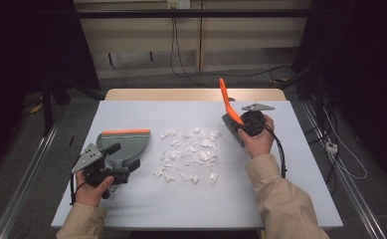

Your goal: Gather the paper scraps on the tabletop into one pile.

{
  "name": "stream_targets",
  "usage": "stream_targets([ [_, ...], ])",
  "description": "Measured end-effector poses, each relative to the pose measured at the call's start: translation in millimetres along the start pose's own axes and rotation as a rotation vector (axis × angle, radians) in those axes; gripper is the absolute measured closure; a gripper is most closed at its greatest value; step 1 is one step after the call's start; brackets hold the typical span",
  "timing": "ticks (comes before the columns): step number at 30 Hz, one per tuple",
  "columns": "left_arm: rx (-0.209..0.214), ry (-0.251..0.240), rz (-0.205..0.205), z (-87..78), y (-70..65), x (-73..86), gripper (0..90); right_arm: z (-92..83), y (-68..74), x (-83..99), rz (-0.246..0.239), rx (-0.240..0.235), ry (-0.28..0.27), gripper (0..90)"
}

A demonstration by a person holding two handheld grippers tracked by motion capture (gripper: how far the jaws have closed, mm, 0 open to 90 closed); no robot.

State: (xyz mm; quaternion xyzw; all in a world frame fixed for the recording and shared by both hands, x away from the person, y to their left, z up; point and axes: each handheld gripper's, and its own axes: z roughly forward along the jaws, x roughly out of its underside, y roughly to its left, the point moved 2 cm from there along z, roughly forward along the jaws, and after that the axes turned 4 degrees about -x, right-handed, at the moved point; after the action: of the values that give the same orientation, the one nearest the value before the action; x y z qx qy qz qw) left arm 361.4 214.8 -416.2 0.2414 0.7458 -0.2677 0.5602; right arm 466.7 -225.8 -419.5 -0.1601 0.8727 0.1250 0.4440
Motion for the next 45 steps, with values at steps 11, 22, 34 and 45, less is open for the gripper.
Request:
stream_targets([
  [11, -0.005, 0.003, -0.007, -3.6, 1.4, 0.8, 2.7, 24.5, -0.1, -14.8, -0.040, -0.006, -0.013, 70.7],
  [22, -0.025, 0.003, -0.018, -9.4, 5.5, 3.1, 3.0, 53.6, 10.7, -20.5, -0.162, -0.016, -0.032, 70.7],
  [34, -0.024, 0.006, -0.010, -9.2, 4.8, 3.8, 3.0, 61.5, 28.3, -9.1, -0.240, -0.100, 0.043, 70.7],
  [45, -0.023, 0.010, -0.004, -8.4, 3.5, 3.9, 3.0, 43.7, 46.7, 4.8, -0.312, -0.249, 0.036, 70.7],
])
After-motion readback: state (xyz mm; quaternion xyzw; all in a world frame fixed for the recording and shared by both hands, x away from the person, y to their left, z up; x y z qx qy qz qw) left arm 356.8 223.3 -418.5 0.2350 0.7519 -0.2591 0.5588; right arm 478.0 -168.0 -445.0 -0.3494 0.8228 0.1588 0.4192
